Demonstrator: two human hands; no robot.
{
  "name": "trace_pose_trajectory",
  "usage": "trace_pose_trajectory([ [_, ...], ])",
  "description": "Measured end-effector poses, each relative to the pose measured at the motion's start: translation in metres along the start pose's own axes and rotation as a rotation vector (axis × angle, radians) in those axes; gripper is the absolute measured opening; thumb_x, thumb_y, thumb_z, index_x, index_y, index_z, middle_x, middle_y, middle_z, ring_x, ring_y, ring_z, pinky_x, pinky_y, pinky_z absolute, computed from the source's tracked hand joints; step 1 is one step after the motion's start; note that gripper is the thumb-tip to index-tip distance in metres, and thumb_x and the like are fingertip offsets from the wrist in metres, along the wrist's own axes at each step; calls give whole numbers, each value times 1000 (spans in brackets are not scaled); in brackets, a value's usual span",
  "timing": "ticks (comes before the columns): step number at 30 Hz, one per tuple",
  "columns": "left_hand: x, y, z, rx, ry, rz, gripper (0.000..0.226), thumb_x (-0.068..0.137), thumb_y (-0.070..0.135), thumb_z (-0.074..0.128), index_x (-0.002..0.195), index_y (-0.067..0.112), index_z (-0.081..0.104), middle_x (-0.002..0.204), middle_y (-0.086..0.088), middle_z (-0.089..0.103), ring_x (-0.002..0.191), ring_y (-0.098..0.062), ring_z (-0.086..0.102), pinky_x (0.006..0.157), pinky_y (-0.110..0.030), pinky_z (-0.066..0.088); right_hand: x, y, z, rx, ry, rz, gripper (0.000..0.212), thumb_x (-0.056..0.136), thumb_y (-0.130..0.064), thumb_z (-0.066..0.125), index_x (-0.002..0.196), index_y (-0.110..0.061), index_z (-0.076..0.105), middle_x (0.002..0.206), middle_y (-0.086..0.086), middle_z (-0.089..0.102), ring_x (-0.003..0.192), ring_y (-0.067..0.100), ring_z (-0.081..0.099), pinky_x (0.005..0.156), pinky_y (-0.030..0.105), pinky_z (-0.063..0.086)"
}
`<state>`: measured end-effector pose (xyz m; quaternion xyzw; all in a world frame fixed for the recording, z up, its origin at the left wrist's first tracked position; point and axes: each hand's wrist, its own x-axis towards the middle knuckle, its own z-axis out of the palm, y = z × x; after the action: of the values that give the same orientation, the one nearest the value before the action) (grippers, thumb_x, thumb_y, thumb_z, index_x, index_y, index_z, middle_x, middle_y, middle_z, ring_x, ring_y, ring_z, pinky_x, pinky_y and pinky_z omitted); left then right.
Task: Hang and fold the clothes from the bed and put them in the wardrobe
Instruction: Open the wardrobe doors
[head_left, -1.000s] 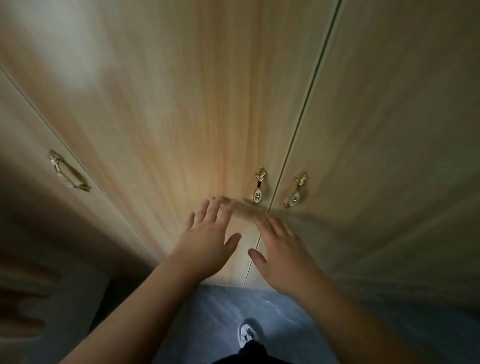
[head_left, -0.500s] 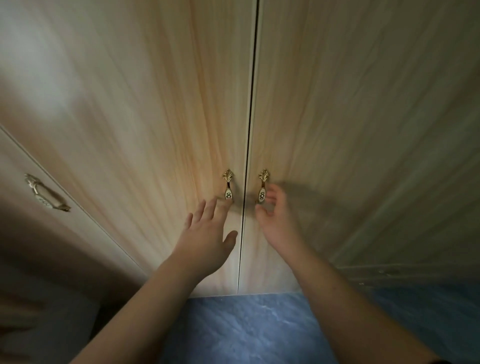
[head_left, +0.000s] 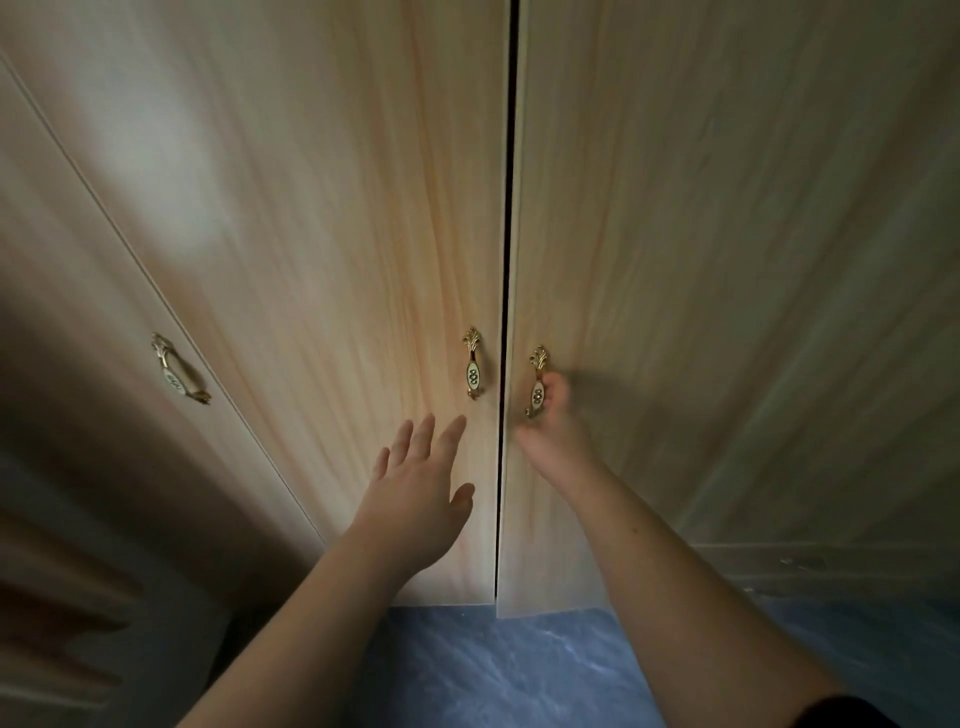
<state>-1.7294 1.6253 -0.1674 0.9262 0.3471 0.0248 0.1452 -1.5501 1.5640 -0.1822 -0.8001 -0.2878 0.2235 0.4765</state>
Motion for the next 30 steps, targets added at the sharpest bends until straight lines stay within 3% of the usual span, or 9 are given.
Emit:
trace_pose_trajectory([
  [2, -19, -3, -3, 0, 3, 40, 72, 102, 47, 38, 156, 37, -8, 167, -1, -7, 153, -26, -11, 124, -47, 5, -30, 10, -1, 7, 43, -17, 78, 79, -26, 72, 144, -31, 30, 128, -8, 60, 112, 13, 62, 95, 34, 51],
  [4, -38, -6, -2, 2, -12, 81, 71, 103, 48, 37, 156, 37, -8, 167, 1, -8, 153, -25, -11, 124, -47, 4, -73, 17, -7, 14, 70, -34, 81, 83, -23, 76, 148, -24, 27, 128, -12, 54, 114, 10, 58, 96, 27, 47],
  [7, -64, -3, 7, 5, -62, 144, 71, 103, 47, 38, 156, 38, -8, 167, 1, -8, 153, -26, -11, 123, -47, 4, -133, 39, -28, -32, 170, -37, 75, 88, -15, 73, 146, -16, 26, 115, -15, 51, 104, 10, 58, 76, 5, 39],
  [12, -95, 48, 29, 7, -105, 270, 71, 98, 51, 33, 158, 33, 0, 168, -5, 1, 154, -29, -1, 123, -47, 12, -196, 78, -82, -85, 412, -21, 73, 80, -11, 82, 138, -8, 38, 111, -8, 50, 92, 1, 54, 79, 7, 40],
  [15, -104, 89, 42, 26, -89, 383, 71, 99, 44, 43, 157, 32, 5, 167, -5, 5, 154, -28, 2, 123, -45, 15, -223, 99, -121, -61, 469, -5, 65, 83, -8, 77, 137, -10, 42, 114, -12, 57, 101, -4, 59, 92, 17, 50],
  [21, -108, 173, 65, 23, -117, 498, 69, 100, 45, 42, 157, 36, 4, 168, -3, 3, 154, -26, -1, 124, -46, 10, -266, 131, -196, -102, 479, -6, 50, 96, -5, 55, 136, -31, 39, 114, -33, 50, 108, -20, 51, 90, 2, 36],
  [23, -111, 200, 73, 15, -147, 525, 71, 100, 42, 42, 157, 36, 1, 168, -3, 1, 154, -26, -3, 124, -46, 8, -271, 146, -218, -99, 521, 61, 52, 98, -12, 51, 144, -31, 35, 115, -28, 55, 108, -13, 56, 90, 8, 40],
  [27, -116, 242, 91, 14, -181, 575, 72, 100, 43, 43, 157, 38, -2, 168, -1, -3, 154, -25, -7, 124, -47, 8, -282, 175, -247, -119, 561, 238, 71, 96, -22, 51, 157, -37, 15, 138, -6, 59, 119, 21, 61, 98, 36, 49],
  [30, -118, 259, 103, 33, -194, 573, 73, 100, 45, 43, 156, 40, -4, 168, 0, -4, 154, -25, -8, 122, -48, 10, -297, 188, -244, -180, 480, 267, 79, 95, -19, 51, 160, -32, 8, 158, -3, 38, 136, 20, 48, 112, 32, 39],
])
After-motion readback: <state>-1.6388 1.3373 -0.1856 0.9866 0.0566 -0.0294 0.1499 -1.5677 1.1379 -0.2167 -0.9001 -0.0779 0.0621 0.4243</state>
